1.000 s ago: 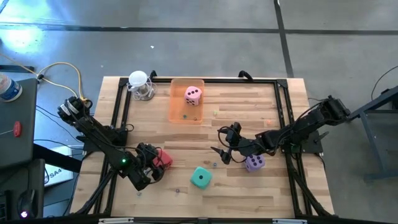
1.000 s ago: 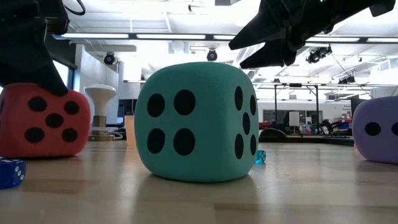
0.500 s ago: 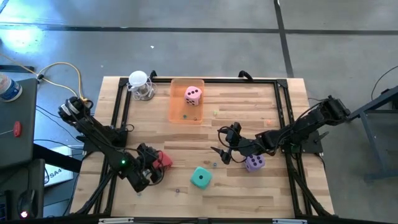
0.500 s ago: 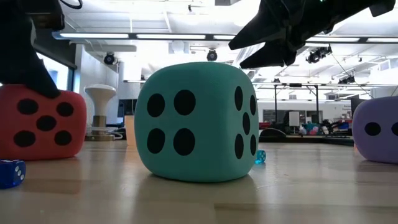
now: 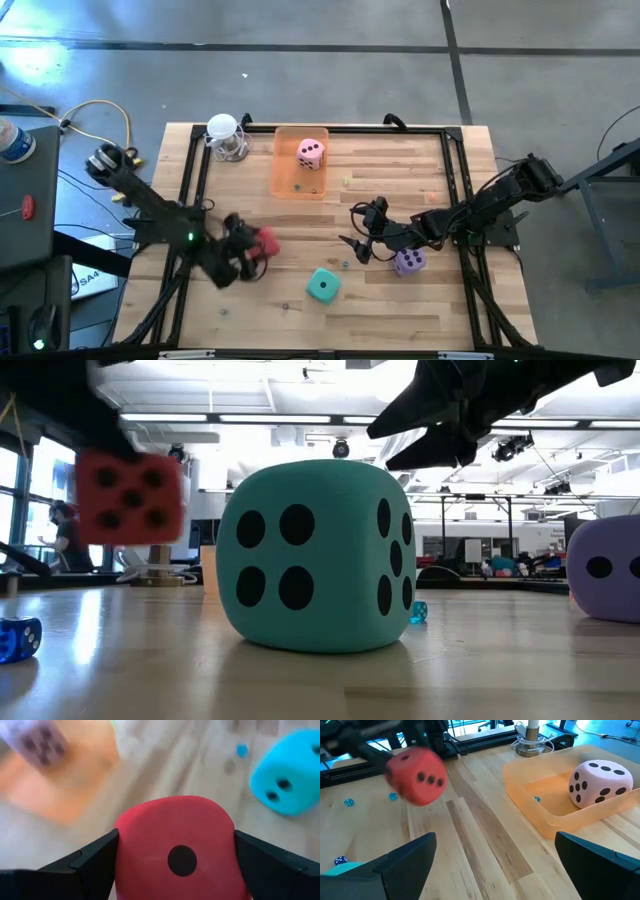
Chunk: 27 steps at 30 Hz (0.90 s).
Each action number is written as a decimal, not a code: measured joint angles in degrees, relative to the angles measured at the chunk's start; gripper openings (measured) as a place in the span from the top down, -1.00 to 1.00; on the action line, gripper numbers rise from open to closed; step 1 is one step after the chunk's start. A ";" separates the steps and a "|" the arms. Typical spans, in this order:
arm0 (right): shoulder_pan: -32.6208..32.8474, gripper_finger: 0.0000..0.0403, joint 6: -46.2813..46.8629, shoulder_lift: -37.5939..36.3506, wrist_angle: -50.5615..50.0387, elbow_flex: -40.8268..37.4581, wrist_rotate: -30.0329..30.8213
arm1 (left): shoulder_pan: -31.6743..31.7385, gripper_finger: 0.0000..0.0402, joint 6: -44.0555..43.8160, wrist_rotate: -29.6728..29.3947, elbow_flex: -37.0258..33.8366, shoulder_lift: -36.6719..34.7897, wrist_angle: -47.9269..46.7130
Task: Pick & Place Dice
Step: Put the big red die into the orange bin
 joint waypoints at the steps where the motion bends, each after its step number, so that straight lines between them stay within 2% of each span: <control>1: -0.21 -0.98 0.00 0.00 0.16 0.00 0.10 | 2.54 -0.67 4.66 -0.01 0.00 -1.85 0.73; 4: -0.90 -0.98 0.03 0.00 0.20 0.04 0.28 | 12.25 -0.67 18.45 -0.10 0.11 -7.40 4.88; 6: -1.41 -0.98 0.02 0.00 0.22 0.04 0.28 | 19.76 -0.67 28.01 2.72 0.11 -10.58 8.61; 9: -2.37 -0.98 -0.26 0.00 0.20 0.04 0.28 | 31.69 -0.67 38.82 12.11 0.13 -13.59 15.92; 11: -3.24 -0.98 -0.42 0.00 0.22 0.04 0.28 | 39.70 -0.67 41.94 18.97 0.17 -13.94 19.85; 15: -5.45 -0.98 -0.44 0.00 0.22 0.04 0.28 | 53.48 -0.67 42.24 31.71 0.22 -11.04 25.14; 18: -6.91 -0.98 -0.47 0.00 0.24 0.04 0.21 | 60.53 -0.67 40.07 37.08 0.22 -7.01 27.04; 22: -8.17 -0.98 -2.99 0.00 0.72 0.04 -0.84 | 66.16 -0.67 39.01 37.80 0.22 -0.91 29.83; 27: -8.87 -0.98 -6.61 0.00 1.14 0.04 -2.16 | 69.73 -0.67 37.45 37.82 0.22 5.87 35.38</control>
